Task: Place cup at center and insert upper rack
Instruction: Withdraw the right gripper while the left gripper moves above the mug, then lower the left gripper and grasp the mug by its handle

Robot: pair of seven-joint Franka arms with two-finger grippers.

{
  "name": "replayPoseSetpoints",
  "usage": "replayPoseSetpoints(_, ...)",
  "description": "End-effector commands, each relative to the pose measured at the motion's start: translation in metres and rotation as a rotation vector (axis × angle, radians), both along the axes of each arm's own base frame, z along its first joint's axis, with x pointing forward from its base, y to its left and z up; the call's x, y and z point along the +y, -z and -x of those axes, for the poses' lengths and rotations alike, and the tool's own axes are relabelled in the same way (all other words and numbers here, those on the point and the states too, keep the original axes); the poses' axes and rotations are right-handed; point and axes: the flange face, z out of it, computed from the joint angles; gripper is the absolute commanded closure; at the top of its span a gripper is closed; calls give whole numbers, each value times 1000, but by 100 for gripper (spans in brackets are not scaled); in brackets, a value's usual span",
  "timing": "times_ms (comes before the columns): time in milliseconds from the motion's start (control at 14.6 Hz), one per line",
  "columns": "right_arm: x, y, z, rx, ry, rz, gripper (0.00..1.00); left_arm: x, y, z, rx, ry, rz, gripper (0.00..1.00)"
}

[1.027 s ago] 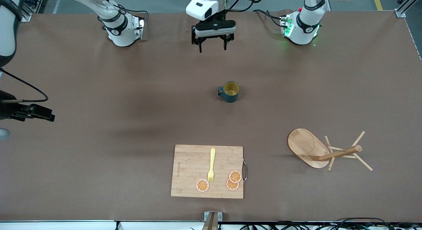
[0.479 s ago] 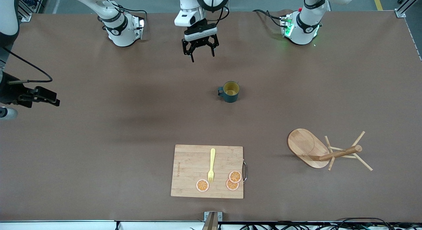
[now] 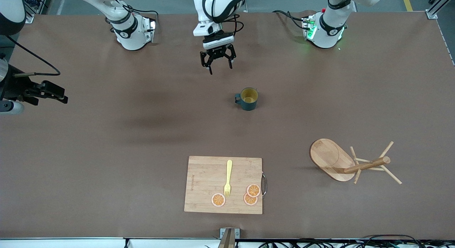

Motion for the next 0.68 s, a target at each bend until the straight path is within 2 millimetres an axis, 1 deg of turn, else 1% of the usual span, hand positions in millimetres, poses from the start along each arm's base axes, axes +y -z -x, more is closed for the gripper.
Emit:
replayPoseSetpoints(0, -12, -4, 12, -14, 15, 15, 0, 12, 39, 11, -91, 30, -50, 0)
replayPoseSetpoints(137, -19, -5, 12, -18, 29, 15, 0, 17, 60, 13, -156, 32, -80, 0)
replayPoseSetpoints(274, -28, -1, 10, -24, 47, 16, 0, 18, 78, 8, -197, 39, -60, 0)
replayPoseSetpoints(342, -28, -1, 6, -44, 48, 17, 0, 20, 89, 7, -209, 49, -58, 0)
replayPoseSetpoints(411, -29, 2, 4, -46, 48, 18, 0, 22, 96, 4, -225, 51, -51, 0)
replayPoseSetpoints(479, -28, 3, 4, -41, 48, 16, 0, 25, 105, -1, -227, 47, -59, 0)
replayPoseSetpoints(616, -23, 6, 8, 0, 44, 12, 0, 26, 112, -9, -247, 54, -69, 0)
